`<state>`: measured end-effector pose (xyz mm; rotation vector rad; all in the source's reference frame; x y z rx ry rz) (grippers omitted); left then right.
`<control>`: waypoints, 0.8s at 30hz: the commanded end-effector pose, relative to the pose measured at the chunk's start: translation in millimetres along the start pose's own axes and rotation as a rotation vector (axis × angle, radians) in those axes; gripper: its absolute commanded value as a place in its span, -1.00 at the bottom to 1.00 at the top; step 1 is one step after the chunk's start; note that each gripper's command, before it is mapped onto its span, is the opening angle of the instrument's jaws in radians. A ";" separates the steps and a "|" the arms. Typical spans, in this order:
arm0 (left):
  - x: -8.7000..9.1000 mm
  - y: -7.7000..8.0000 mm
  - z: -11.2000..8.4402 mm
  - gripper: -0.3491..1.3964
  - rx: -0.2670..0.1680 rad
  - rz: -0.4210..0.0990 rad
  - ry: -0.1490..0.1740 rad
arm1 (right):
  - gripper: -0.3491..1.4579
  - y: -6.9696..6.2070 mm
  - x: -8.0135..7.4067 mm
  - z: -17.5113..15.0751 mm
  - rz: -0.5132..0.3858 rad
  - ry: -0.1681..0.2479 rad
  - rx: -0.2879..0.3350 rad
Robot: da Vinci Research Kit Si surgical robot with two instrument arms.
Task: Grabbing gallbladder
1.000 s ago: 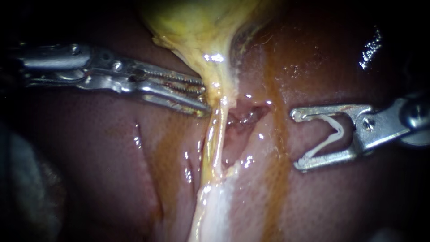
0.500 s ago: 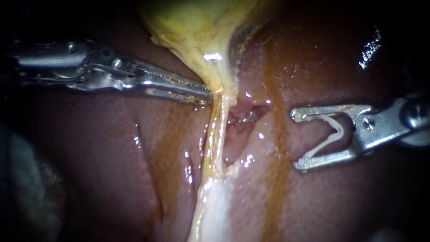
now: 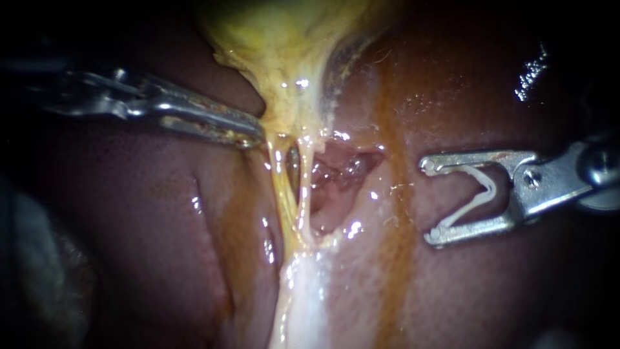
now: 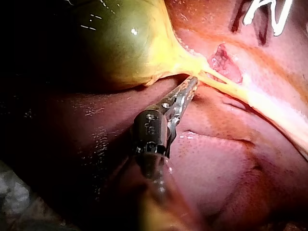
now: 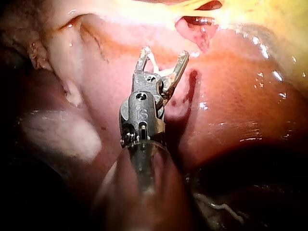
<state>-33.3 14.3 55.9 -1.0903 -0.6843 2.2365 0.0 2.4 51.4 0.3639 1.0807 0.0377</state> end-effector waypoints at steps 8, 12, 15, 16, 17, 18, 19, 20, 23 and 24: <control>2.0 0.2 -3.0 -1.00 0.020 -0.015 0.006 | -0.06 0.0 0.0 0.0 0.000 -0.003 0.001; 1.9 0.2 -3.0 -1.00 0.020 -0.015 0.006 | -0.06 0.0 0.0 0.0 0.005 -0.003 0.001; 1.9 0.2 -3.0 -1.00 0.020 -0.015 0.006 | -0.06 0.0 0.0 0.0 0.005 -0.003 0.001; 1.9 0.2 -3.0 -1.00 0.020 -0.015 0.006 | -0.06 0.0 0.0 0.0 0.005 -0.003 0.001; 1.9 0.2 -3.0 -1.00 0.020 -0.015 0.006 | -0.06 0.0 0.0 0.0 0.005 -0.003 0.001; 1.9 0.2 -3.0 -1.00 0.020 -0.015 0.006 | -0.06 0.0 0.0 0.0 0.005 -0.003 0.001; 1.9 0.2 -3.0 -1.00 0.020 -0.015 0.006 | -0.06 0.0 0.0 0.0 0.005 -0.003 0.001; 1.9 0.2 -3.0 -1.00 0.020 -0.015 0.006 | -0.06 0.0 0.0 0.0 0.005 -0.003 0.001; 1.9 0.1 -3.0 -1.00 0.020 -0.015 0.006 | -0.06 -0.1 -0.1 0.0 0.011 -0.004 0.001; 1.9 0.1 -3.0 -1.00 0.020 -0.015 0.006 | -0.06 -0.1 -0.1 0.0 0.011 -0.004 0.001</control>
